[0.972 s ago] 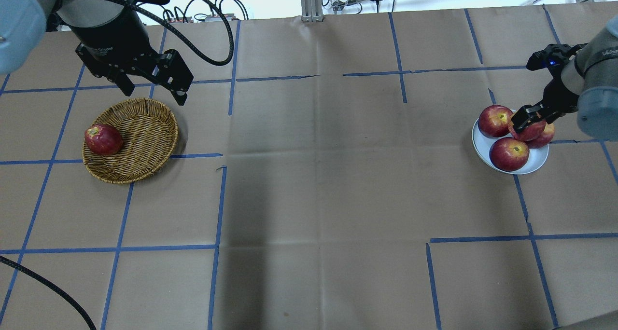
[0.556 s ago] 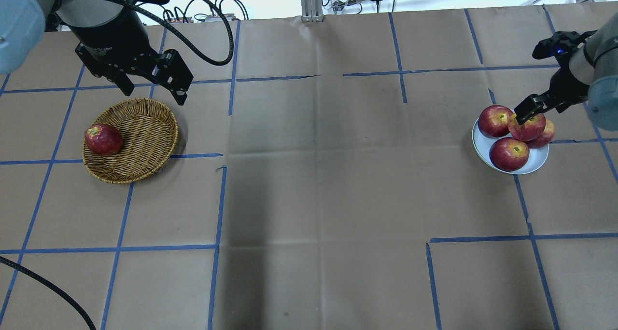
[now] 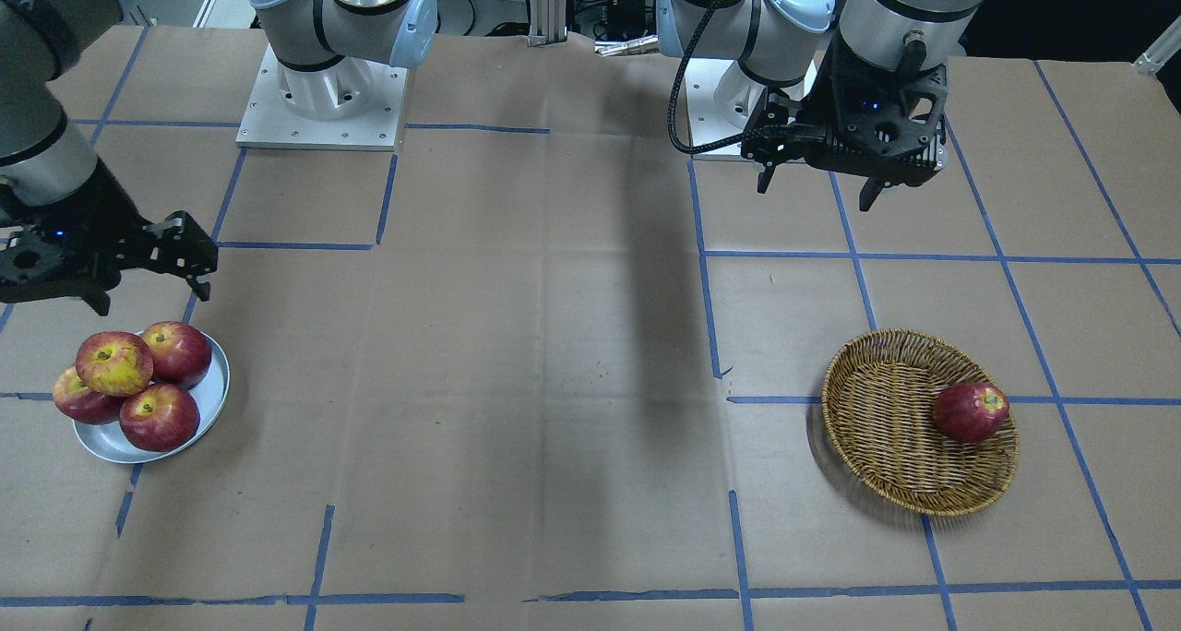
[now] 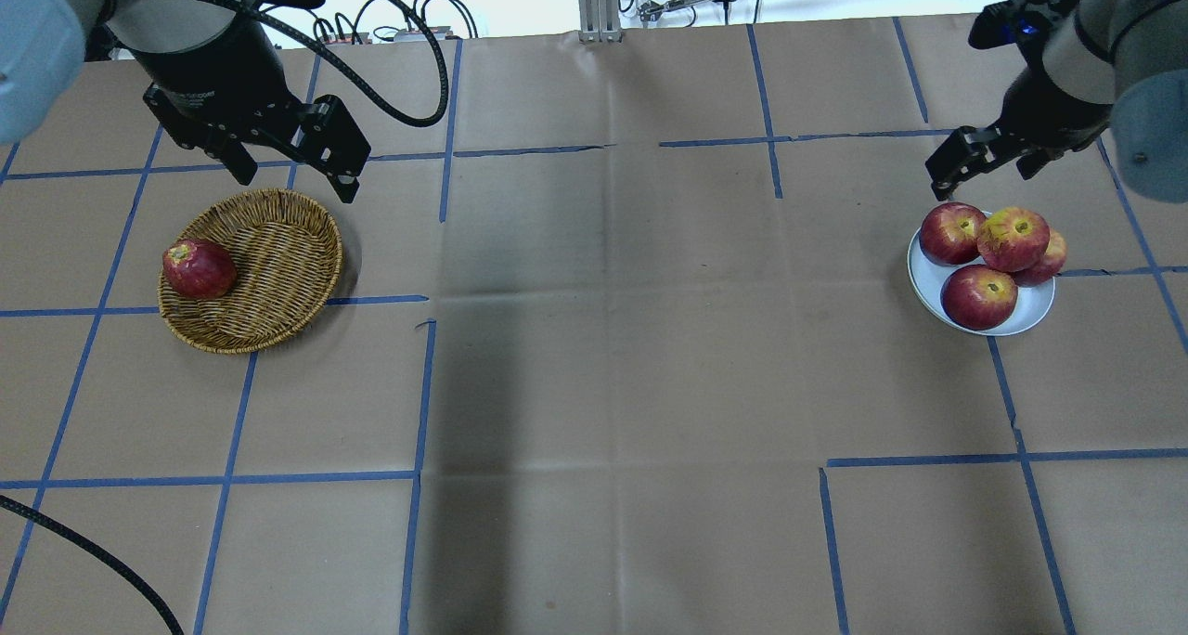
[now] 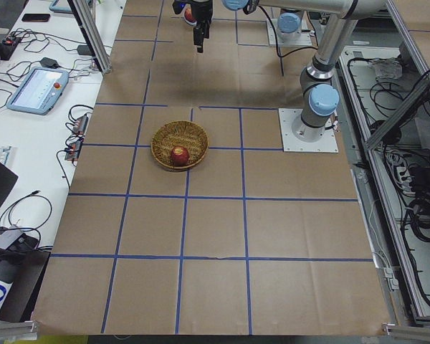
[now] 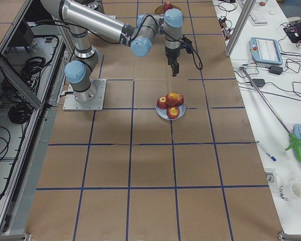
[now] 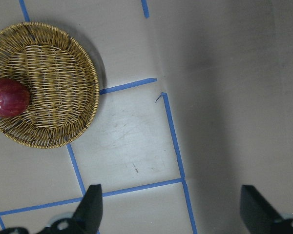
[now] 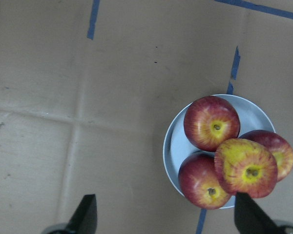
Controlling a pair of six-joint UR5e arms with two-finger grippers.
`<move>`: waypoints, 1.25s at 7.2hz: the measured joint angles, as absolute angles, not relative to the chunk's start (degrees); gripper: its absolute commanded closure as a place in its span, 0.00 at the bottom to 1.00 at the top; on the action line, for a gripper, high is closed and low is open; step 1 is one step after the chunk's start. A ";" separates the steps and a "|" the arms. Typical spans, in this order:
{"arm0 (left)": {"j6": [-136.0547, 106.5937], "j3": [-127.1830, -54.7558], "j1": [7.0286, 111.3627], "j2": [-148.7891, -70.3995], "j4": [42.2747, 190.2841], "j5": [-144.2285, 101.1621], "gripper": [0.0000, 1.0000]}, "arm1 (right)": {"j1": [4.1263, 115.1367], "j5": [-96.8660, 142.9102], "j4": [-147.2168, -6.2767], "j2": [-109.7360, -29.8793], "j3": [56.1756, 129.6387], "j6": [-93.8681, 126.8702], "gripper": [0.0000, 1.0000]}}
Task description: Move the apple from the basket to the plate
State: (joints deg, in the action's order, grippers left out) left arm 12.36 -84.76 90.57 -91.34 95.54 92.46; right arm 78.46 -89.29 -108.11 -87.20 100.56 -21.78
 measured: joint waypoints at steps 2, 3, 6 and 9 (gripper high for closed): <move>12.39 -84.73 90.53 -91.32 95.54 92.46 0.01 | 86.54 -89.15 -103.63 -89.19 99.99 -10.16 0.00; 12.39 -84.73 90.53 -91.32 95.54 92.46 0.01 | 88.70 -88.98 -101.04 -90.47 99.52 -7.48 0.00; 12.39 -84.73 90.53 -91.37 95.54 92.46 0.01 | 89.95 -89.29 -96.57 -91.87 97.34 -5.26 0.00; 12.39 -84.73 90.53 -91.40 95.54 92.46 0.01 | 89.99 -89.46 -95.50 -92.15 96.83 -5.11 0.00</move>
